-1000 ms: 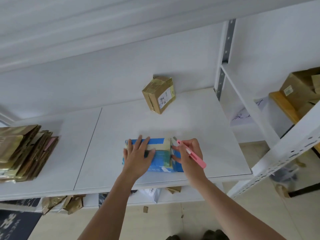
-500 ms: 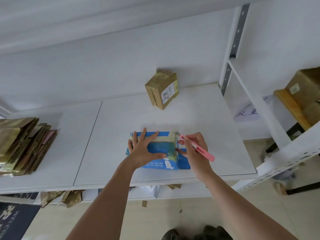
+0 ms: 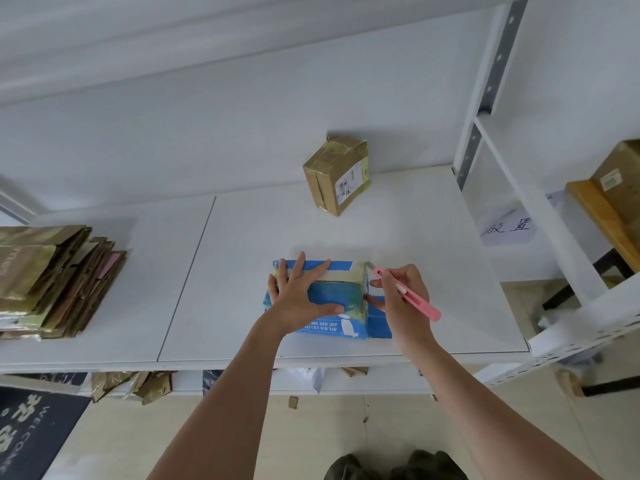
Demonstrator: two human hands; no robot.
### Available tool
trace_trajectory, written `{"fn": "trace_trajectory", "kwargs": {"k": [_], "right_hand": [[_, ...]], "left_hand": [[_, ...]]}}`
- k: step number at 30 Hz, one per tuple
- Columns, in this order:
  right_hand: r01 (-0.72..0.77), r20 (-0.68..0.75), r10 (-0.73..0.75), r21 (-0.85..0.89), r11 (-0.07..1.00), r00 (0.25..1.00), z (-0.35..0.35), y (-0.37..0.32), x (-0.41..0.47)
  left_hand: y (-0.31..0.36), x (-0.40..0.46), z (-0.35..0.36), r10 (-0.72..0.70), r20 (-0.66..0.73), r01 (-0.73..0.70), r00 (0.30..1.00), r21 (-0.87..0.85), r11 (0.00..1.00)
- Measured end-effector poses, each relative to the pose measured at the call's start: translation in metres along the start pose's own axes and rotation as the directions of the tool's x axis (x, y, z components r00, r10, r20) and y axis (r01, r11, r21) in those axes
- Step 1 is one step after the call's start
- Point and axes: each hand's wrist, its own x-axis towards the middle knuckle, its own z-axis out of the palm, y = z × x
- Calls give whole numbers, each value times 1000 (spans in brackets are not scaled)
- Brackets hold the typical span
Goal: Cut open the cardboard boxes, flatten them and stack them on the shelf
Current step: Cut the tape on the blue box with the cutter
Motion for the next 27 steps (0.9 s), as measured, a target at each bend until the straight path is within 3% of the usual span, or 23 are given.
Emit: {"fn": "trace_trajectory", "kwargs": {"k": [14, 25, 27], "right_hand": [[3, 5, -3, -9, 1000, 1000, 0, -1, 0], [-34, 77, 45, -135, 990, 996, -17, -22, -19], [-40, 183, 72, -174, 984, 981, -19, -24, -39]], "left_hand": [[1, -1, 3, 2, -21, -2, 1000, 25, 1000], [2, -4, 4, 2, -23, -1, 1000, 50, 999], [5, -3, 6, -12, -35, 13, 999, 40, 999]]}}
